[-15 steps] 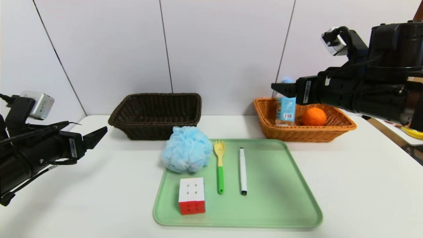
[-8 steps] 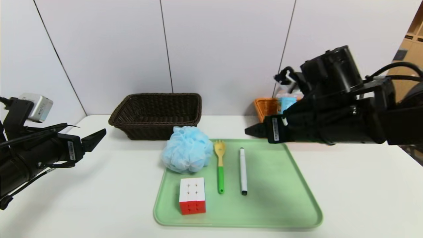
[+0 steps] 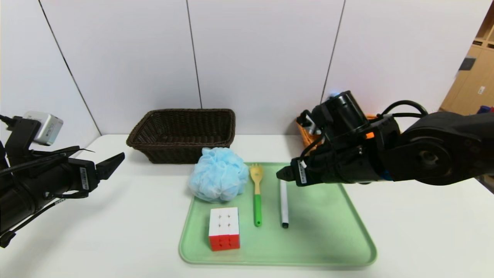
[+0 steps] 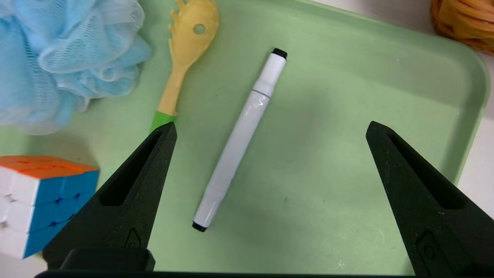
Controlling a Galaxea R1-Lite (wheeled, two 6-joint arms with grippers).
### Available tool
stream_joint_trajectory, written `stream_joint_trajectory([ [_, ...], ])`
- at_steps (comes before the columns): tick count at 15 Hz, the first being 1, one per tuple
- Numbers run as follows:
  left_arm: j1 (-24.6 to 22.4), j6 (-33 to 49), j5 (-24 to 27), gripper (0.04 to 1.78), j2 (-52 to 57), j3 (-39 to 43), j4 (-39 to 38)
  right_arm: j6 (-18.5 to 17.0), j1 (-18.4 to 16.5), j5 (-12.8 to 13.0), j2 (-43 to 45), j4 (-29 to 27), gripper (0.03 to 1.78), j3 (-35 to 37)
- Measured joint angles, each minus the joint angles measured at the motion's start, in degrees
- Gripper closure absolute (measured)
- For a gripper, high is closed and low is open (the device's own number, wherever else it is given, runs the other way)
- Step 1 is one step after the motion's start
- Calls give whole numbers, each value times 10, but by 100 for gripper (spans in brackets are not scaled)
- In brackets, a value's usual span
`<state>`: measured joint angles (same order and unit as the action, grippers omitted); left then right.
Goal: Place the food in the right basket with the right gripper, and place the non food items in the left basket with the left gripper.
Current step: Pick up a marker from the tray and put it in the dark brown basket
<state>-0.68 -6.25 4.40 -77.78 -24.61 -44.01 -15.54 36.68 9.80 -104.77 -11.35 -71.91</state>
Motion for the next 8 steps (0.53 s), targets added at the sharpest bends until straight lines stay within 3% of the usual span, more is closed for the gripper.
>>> stream_joint_trajectory([
  [8,0,4,0,13,-2,-4,0,-8,13,43,-79,20,12,-1],
])
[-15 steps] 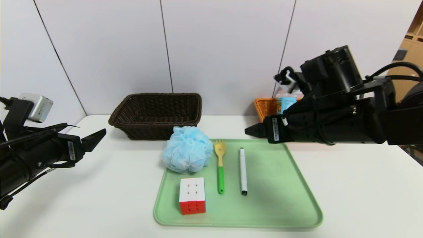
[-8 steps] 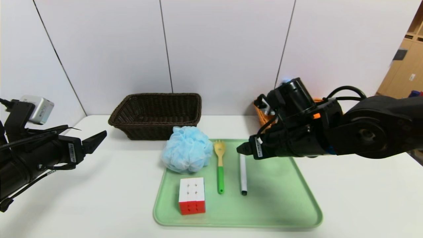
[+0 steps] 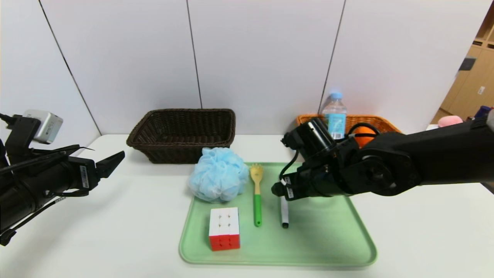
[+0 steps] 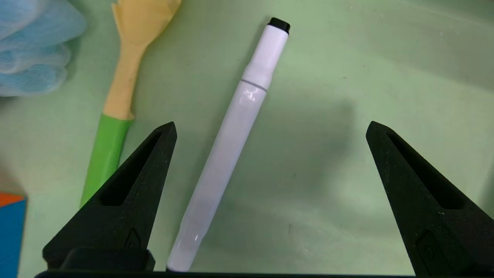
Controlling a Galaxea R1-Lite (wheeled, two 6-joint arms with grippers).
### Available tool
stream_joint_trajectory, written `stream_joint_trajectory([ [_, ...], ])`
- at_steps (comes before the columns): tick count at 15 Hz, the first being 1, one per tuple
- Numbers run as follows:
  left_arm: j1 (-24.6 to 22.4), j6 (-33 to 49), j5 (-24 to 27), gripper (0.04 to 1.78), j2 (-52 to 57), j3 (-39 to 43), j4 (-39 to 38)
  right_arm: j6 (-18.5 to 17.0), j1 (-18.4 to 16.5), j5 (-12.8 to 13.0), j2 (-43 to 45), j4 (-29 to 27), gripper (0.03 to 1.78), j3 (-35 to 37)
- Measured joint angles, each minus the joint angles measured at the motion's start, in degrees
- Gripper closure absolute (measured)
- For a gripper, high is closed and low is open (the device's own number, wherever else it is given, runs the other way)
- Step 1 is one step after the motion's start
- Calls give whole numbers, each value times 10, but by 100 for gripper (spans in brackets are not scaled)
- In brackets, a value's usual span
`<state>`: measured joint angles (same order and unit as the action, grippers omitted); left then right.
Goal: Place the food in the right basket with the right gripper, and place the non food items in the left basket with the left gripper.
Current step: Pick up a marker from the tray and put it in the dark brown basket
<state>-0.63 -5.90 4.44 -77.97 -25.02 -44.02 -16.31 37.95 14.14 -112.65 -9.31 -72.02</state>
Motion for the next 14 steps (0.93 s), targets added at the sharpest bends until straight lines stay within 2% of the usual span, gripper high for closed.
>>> stream_joint_trajectory([
  [3,0,2,0,13,0,0,0,0,2,16,-30,36,11,3],
  [7,0,3,0,13,0,1,0,-2,6,33,-50,46,11,4],
  [14,0,3,0,13,-1,-1,0,0,10,30,-46,56,11,21],
])
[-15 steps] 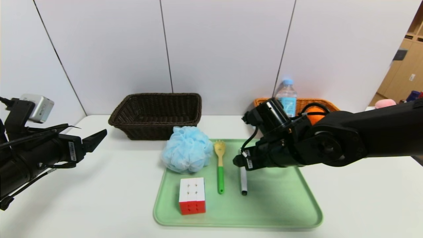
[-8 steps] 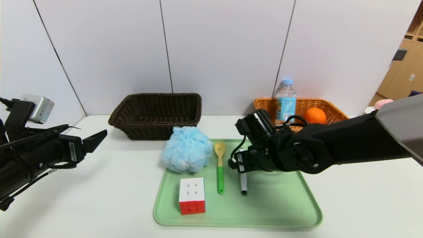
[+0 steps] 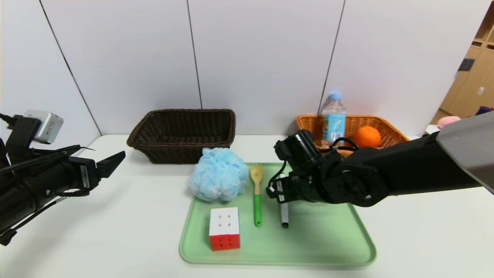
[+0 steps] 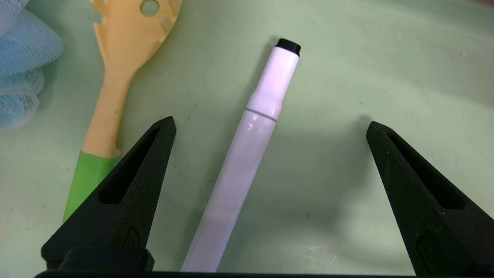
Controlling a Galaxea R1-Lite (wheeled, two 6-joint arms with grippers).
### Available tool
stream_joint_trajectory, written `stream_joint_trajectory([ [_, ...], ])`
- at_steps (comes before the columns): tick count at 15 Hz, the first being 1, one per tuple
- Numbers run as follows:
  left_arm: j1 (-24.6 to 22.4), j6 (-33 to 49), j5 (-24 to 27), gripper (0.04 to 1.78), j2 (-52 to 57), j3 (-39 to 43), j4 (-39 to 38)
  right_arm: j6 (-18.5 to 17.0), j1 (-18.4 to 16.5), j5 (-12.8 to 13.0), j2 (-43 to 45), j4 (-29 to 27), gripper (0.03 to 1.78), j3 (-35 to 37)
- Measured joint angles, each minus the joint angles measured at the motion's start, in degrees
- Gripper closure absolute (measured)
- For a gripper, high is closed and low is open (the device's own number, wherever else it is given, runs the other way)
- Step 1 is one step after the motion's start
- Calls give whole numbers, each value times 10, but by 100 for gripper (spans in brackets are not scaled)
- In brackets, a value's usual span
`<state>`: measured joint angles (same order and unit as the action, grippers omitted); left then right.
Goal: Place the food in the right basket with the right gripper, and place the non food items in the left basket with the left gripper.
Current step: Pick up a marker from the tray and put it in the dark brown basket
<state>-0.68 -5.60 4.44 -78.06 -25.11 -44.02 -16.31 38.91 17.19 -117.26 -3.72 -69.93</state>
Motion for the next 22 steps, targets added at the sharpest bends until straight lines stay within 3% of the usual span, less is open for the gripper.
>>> stream_joint_trajectory([
  [3,0,0,0,13,1,0,0,2,4,-1,13,2,12,23],
  [7,0,-1,0,13,2,2,0,1,8,-1,29,-3,73,31],
  [10,0,-1,0,13,3,3,0,0,8,-2,36,-7,102,34],
  [11,0,-1,0,13,3,3,0,0,9,-2,38,-8,125,35],
  [12,0,-1,0,13,3,3,0,0,9,-3,41,-9,167,36],
  [19,0,0,0,13,5,3,0,7,17,13,71,17,164,34],
  [22,0,-1,3,13,12,6,0,63,20,15,110,93,164,7],
])
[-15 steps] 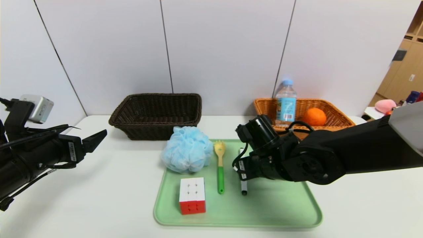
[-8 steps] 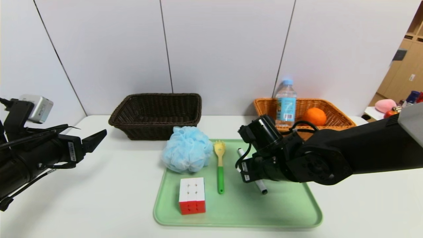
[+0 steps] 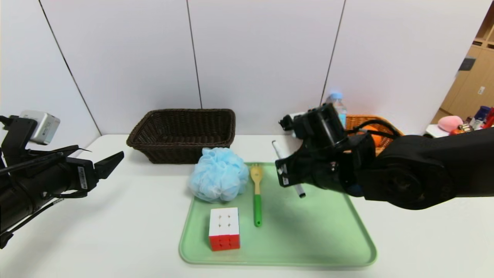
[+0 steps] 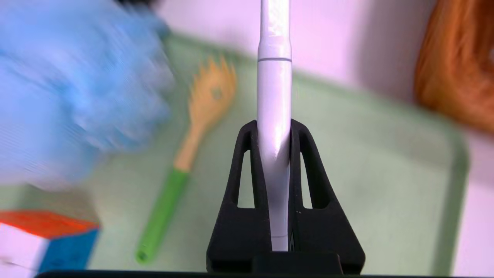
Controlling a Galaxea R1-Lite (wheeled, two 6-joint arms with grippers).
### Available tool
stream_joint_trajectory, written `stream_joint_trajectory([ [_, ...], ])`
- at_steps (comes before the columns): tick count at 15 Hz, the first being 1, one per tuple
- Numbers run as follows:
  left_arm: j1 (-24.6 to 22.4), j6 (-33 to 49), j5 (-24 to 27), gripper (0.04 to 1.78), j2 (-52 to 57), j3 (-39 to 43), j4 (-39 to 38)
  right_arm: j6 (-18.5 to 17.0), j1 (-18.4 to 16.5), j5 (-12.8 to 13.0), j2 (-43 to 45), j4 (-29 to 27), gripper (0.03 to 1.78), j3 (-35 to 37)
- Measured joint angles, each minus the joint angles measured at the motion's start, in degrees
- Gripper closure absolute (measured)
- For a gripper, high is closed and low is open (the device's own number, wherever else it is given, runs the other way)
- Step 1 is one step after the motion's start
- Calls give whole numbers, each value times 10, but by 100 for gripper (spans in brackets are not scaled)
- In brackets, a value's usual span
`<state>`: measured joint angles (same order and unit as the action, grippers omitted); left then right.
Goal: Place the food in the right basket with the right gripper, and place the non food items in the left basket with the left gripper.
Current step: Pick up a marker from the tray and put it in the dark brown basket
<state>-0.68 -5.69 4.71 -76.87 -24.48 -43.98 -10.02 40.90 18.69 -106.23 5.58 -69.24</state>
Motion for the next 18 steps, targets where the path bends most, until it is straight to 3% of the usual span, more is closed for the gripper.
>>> stream_joint_trajectory([
  [2,0,-1,0,13,2,1,0,41,2,-10,8,87,164,-19],
  [6,1,-4,0,13,6,0,0,101,15,-72,-31,281,164,-77],
  [8,1,-6,1,13,7,-1,0,123,24,-74,-73,338,164,-126],
  [14,1,-2,2,13,7,1,0,208,50,-69,-217,368,164,-279],
  [18,1,-1,2,13,7,-2,0,255,52,-44,-306,409,164,-382],
])
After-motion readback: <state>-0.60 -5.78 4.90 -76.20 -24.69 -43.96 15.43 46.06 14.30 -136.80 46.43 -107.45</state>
